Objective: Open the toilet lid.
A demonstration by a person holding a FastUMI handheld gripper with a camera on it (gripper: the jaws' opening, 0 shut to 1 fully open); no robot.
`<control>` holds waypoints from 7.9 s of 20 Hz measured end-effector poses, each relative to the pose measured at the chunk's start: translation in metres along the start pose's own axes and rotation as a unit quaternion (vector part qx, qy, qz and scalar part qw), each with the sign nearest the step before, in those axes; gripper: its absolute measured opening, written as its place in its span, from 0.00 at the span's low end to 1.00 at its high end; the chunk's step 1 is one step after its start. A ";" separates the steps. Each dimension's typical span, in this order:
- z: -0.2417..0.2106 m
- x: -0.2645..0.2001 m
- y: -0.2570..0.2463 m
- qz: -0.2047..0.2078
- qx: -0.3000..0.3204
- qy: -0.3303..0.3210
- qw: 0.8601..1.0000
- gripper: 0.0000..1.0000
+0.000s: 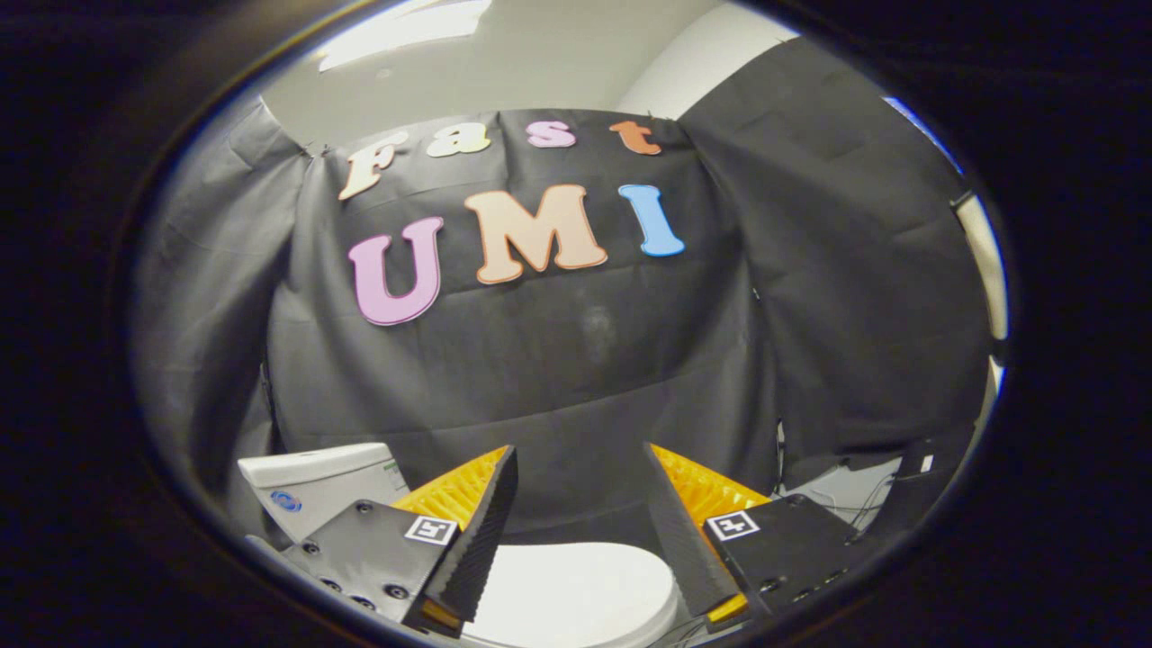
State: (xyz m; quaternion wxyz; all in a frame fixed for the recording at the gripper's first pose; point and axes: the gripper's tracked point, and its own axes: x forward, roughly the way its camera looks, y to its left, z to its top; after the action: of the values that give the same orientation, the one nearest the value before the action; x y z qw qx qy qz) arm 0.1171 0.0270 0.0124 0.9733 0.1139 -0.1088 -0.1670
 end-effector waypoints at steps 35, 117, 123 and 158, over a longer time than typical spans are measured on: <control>-0.244 -0.135 0.003 -0.293 0.301 0.137 0.897 0.79; -0.223 -0.101 0.040 -0.187 0.272 0.177 0.927 0.13; -0.195 -0.081 0.069 -0.138 0.216 0.181 0.950 0.13; -0.144 -0.040 0.329 0.147 0.016 0.170 0.974 0.20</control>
State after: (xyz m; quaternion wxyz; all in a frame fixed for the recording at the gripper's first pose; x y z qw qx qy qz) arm 0.2153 0.3698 -0.0463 0.9894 0.1394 0.0403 0.0020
